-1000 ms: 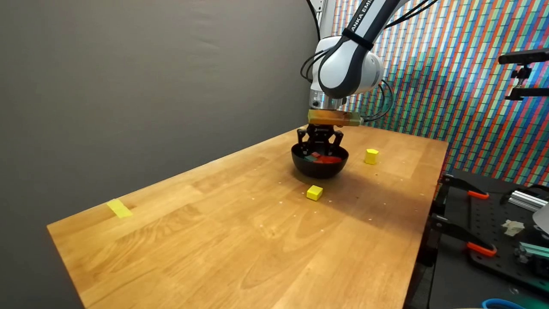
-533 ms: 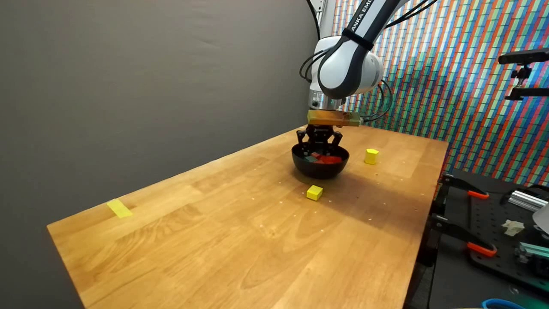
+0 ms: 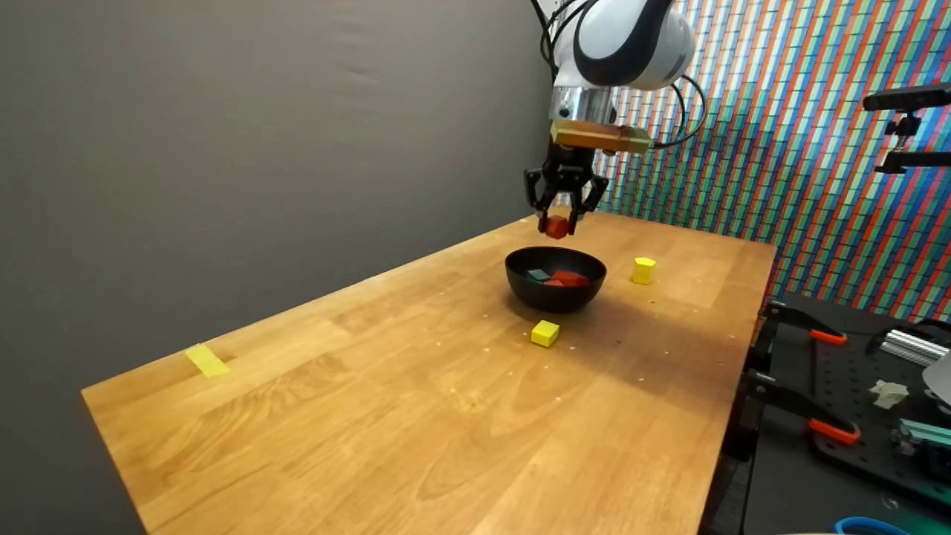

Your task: Remove all the blocks from the black bowl and place them on the table

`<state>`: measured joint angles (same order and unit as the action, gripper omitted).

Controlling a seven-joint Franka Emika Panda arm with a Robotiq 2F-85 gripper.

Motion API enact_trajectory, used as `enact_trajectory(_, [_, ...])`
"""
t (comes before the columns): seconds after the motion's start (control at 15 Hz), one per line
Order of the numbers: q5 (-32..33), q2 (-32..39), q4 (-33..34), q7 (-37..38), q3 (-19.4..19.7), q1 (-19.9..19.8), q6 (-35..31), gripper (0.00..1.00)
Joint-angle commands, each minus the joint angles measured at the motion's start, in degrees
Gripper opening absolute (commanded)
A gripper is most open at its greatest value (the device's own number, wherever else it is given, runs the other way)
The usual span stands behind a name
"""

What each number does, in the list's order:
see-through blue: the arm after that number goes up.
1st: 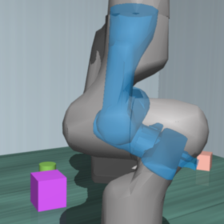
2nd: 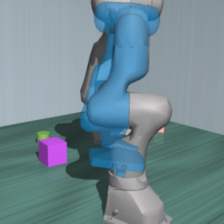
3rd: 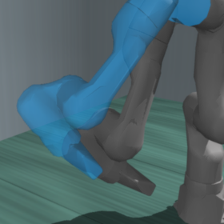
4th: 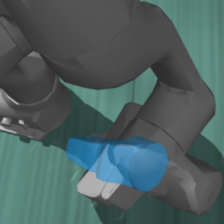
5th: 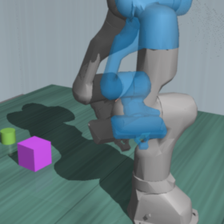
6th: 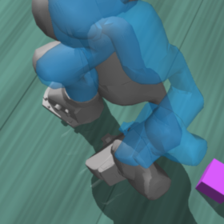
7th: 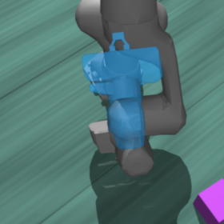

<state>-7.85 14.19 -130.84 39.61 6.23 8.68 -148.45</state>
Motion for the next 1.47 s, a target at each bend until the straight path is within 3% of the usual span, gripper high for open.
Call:
enact_trajectory(0.0, [7.84, -9.09, -5.71, 7.43, 3.68, -2.21, -2.31, 0.28])
enact_trajectory(0.13, [12.26, -7.89, -4.88, 11.19, 4.74, -4.84, -3.74, 0.28])
enact_trajectory(0.33, [10.19, 0.48, -0.26, 10.61, 3.98, -7.87, -4.27, 0.28])
enact_trajectory(0.67, [6.95, 13.03, 8.24, 9.39, 3.17, -7.36, -2.6, 0.28])
enact_trajectory(0.73, [6.64, 14.31, 9.46, 9.11, 3.27, -7.14, -1.84, 0.7])
enact_trajectory(0.8, [5.69, 14.62, 10.25, 7.79, 2.77, -7.52, -0.5, 0.77])
enact_trajectory(0.93, [4.88, 11.64, 9.5, 5.72, 2.41, -7.79, 2.11, 0.92])
enact_trajectory(1.0, [7.66, 8.12, 7.59, 7.0, 4.51, -5.8, 2.89, 0.99])
enact_trajectory(1.07, [9.76, 5.38, 6.73, 6.71, 5.37, -4.88, 5.76, 1.0])
enact_trajectory(1.4, [12.19, -9.92, 0.9, -7.18, 1.6, -6.75, 23.38, 1.0])
